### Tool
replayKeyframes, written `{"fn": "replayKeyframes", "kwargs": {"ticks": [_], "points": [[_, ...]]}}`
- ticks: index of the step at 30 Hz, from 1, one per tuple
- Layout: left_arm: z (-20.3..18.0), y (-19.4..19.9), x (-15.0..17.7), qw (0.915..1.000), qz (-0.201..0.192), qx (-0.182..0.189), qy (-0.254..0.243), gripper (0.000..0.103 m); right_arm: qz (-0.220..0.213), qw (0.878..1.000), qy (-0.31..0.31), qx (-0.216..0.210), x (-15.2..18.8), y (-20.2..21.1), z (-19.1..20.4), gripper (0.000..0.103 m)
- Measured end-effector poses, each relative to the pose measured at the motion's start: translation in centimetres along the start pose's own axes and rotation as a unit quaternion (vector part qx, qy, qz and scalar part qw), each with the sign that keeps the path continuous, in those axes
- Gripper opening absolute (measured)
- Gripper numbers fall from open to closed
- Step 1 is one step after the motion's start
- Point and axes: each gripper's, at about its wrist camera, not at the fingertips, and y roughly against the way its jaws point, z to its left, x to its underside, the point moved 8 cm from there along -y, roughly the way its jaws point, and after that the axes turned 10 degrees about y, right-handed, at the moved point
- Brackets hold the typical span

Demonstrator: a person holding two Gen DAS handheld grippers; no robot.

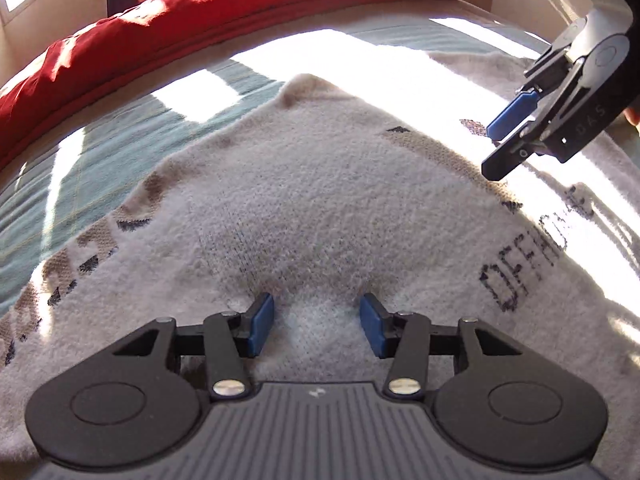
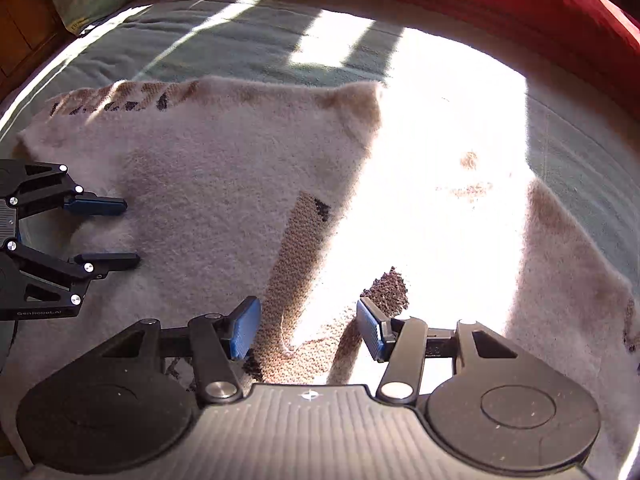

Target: Fold clothes

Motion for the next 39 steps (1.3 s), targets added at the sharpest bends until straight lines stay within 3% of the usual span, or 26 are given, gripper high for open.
{"fn": "replayKeyframes", "kwargs": {"ticks": [9,12,16,19,22,25,27,30,31,34,39], "points": [[-0.7,0.0,3.5,0.9970,0.068,-0.019,-0.031,0.052,0.030,0.996,-0.086,0.013,10.6,3.3,-2.1,0.065],[-1.9,1.4,2.4,0.9966,0.057,-0.031,-0.050,0.051,0.047,0.994,-0.094,0.015,12.5,4.3,-2.3,0.066],[-4.9,1.7,-0.4,0.9980,0.011,-0.004,-0.063,0.052,0.013,0.995,-0.091,0.050,11.8,6.2,-3.6,0.068],[-6.5,-0.1,-2.9,0.9972,-0.018,-0.020,-0.070,0.053,-0.019,0.994,-0.081,0.076,9.7,6.0,-5.5,0.072],[-6.6,-2.0,-6.0,0.9972,-0.053,-0.035,-0.039,0.053,-0.043,0.990,-0.081,0.104,7.5,4.5,-8.1,0.072],[-5.2,-4.2,-7.9,0.9957,-0.065,-0.065,0.003,0.053,-0.052,0.985,-0.109,0.121,6.6,2.7,-10.2,0.072],[-3.7,-5.7,-7.7,0.9951,-0.056,-0.074,0.035,0.054,-0.058,0.981,-0.128,0.132,6.1,1.4,-11.6,0.075],[-1.8,-7.1,-7.3,0.9924,-0.054,-0.073,0.084,0.060,-0.068,0.980,-0.145,0.114,6.6,0.4,-11.2,0.101],[-1.4,-7.0,-7.0,0.9912,-0.059,-0.065,0.099,0.062,-0.072,0.980,-0.151,0.107,6.7,0.0,-11.1,0.103],[-1.6,-5.9,-5.9,0.9913,-0.058,-0.064,0.098,0.062,-0.071,0.980,-0.134,0.128,6.9,-0.3,-10.5,0.103],[-3.2,-3.8,-3.1,0.9956,-0.046,-0.054,0.060,0.062,-0.060,0.981,-0.130,0.128,6.8,0.0,-10.3,0.103]]}}
